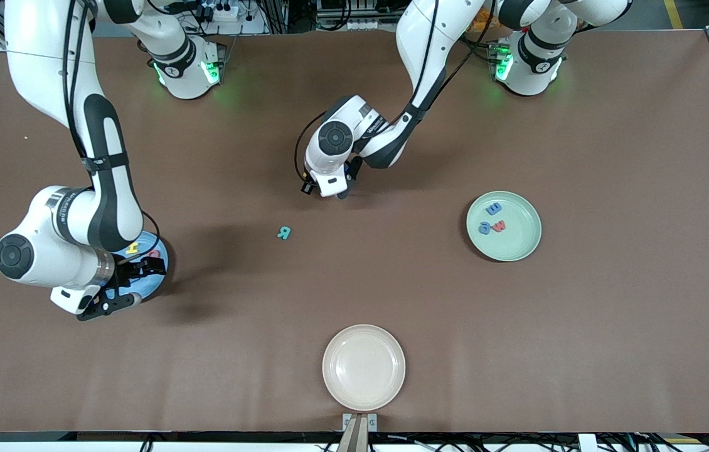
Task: Sort uppercase to blue plate, lowercase to green plate
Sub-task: 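Lower the open left gripper over the yellow lowercase h, then close the left gripper on the yellow h, then lift the yellow h with the left gripper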
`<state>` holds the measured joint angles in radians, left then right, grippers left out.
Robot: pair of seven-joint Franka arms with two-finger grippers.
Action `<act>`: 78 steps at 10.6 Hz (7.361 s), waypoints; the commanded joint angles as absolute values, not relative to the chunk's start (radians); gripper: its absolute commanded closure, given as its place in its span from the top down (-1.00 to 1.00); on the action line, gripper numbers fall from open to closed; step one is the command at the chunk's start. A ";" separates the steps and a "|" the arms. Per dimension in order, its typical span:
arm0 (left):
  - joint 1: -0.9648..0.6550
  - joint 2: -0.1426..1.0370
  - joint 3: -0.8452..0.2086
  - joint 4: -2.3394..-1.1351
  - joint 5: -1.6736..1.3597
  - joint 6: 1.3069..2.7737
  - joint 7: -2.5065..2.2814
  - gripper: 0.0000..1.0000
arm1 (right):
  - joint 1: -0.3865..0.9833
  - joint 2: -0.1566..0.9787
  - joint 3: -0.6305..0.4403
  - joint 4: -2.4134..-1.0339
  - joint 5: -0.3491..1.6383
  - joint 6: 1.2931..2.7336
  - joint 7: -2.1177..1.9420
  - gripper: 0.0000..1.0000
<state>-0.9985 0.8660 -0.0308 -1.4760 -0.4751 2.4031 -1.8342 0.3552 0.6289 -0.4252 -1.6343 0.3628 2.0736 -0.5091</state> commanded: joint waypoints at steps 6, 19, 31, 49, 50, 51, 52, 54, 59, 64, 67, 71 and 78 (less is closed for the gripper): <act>-1.003 0.865 -0.021 -1.466 -0.485 2.330 -1.787 -0.18 | 0.350 0.601 -0.423 -1.638 0.364 2.068 -0.503 1.00; -1.005 0.864 -0.028 -1.440 -0.502 2.338 -1.885 -0.18 | 0.360 0.598 -0.425 -1.635 0.364 2.071 -0.456 1.00; -1.008 0.884 -0.025 -1.439 -0.502 2.402 -1.917 -0.18 | 0.360 0.603 -0.430 -1.635 0.362 2.077 -0.457 1.00; -1.003 0.874 -0.034 -1.450 -0.512 2.315 -1.887 -0.17 | 0.364 0.601 -0.430 -1.634 0.362 2.077 -0.459 1.00; -1.003 0.876 -0.043 -1.450 -0.512 2.315 -1.884 -0.17 | 0.365 0.603 -0.430 -1.632 0.362 2.077 -0.459 1.00; -1.005 0.876 -0.044 -1.450 -0.514 2.315 -1.884 -0.17 | 0.365 0.603 -0.430 -1.632 0.362 2.077 -0.459 1.00; -1.006 0.877 -0.044 -1.451 -0.514 2.315 -1.885 -0.17 | 0.365 0.601 -0.430 -1.632 0.362 2.077 -0.459 1.00; -1.006 0.880 -0.044 -1.451 -0.512 2.315 -1.885 -0.18 | 0.365 0.601 -0.430 -1.632 0.362 2.077 -0.459 1.00; -1.006 0.888 -0.043 -1.457 -0.511 2.316 -1.878 -0.39 | 0.367 0.601 -0.430 -1.632 0.351 2.077 -0.459 1.00; -1.006 0.887 -0.043 -1.456 -0.509 2.315 -1.876 -0.57 | 0.367 0.601 -0.428 -1.631 0.347 2.077 -0.459 1.00; -1.003 0.885 -0.043 -1.456 -0.511 2.315 -1.864 -0.62 | 0.368 0.601 -0.428 -1.631 0.347 2.077 -0.459 1.00; -1.002 0.873 -0.043 -1.456 -0.511 2.313 -1.862 -0.67 | 0.367 0.601 -0.428 -1.631 0.347 2.077 -0.459 1.00; -0.971 0.830 -0.043 -1.459 -0.512 2.223 -1.749 -0.74 | 0.373 0.601 -0.430 -1.623 0.345 2.072 -0.457 1.00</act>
<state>-0.9828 0.8614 -0.0456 -1.4426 -0.4873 2.2536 -1.7916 0.3689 0.6180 -0.4304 -1.6247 0.3595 2.0812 -0.4715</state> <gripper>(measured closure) 0.749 0.000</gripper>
